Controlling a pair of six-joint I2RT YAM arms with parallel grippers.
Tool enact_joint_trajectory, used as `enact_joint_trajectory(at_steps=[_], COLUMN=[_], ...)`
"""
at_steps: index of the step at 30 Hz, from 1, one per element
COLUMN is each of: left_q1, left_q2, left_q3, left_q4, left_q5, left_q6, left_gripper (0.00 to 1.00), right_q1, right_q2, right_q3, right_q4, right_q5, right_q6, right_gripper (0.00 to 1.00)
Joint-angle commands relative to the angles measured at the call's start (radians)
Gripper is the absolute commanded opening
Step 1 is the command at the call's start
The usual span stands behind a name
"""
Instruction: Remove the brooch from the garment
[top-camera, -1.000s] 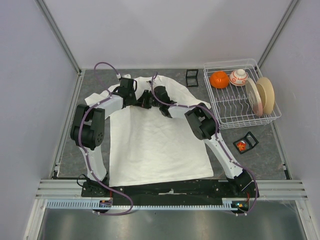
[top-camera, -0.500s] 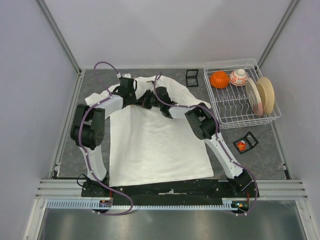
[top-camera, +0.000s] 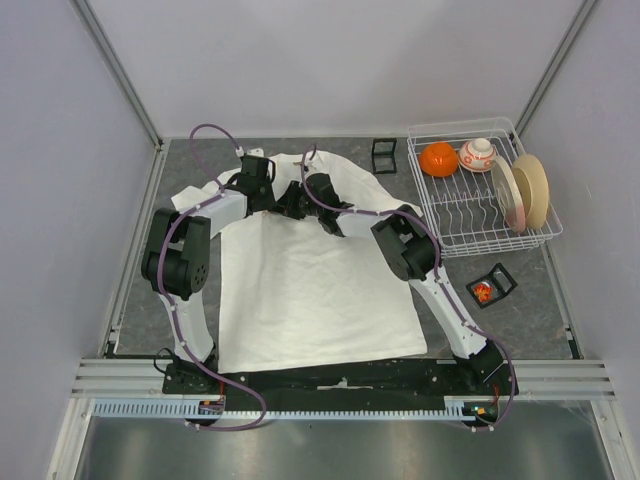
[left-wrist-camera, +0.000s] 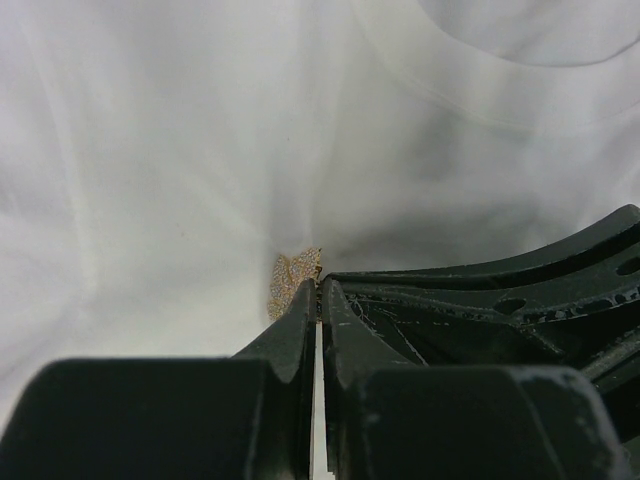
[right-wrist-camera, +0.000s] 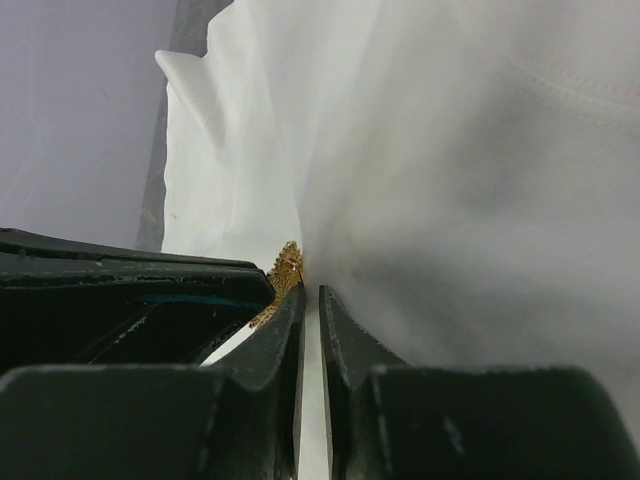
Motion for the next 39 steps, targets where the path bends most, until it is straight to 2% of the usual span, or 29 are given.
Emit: enact_joint_trajectory(at_steps=[1,12,15,19,22,34,36,37,39], left_q1=[-0.010,-0.011,-0.011,-0.010,-0.010,-0.007,-0.005,-0.005,-0.005], left_q2=[-0.031,-0.008,-0.008,-0.028,-0.039,0.005,0.009,0.012,0.016], left_q3=[0.006,0.014,0.015,0.017,0.033,0.155,0.158,0.161,0.161], left_q4=[0.007,0.012,0.015,0.015,0.010,-0.093,-0.094,-0.094,-0.096], left_q5=[0.018,0.079,0.090,0.072,0.055,0.001,0.009,0.013,0.016], left_q6=[0.031,0.016,0.017,0.022,0.029,0.101,0.106,0.106,0.112], left_gripper=[0.02,0.02,0.02,0.02,0.02,0.02,0.02,0.02,0.02], right_q1=[0.005,0.023,0.028,0.039,0.039,0.037,0.034,0.033,0.028], right_q2=[-0.019,0.021,0.035,0.024,0.016,-0.007,-0.008,-0.007,-0.007], right_q3=[0.024,0.079,0.108,0.137,0.111,0.065,0.050,0.044,0.035], right_q4=[-0.022,0.025,-0.022,-0.210,-0.215,-0.169,-0.133,-0.119,-0.096], right_q5=[0.030,0.013,0.040,0.174,0.205,0.182,0.159,0.151,0.130], right_q6=[-0.035,-0.027,-0.051,-0.111,-0.104,-0.113,-0.102,-0.085,-0.078], right_gripper=[0.15,0.11,0.10,0.04,0.00,0.00,0.03,0.09,0.11])
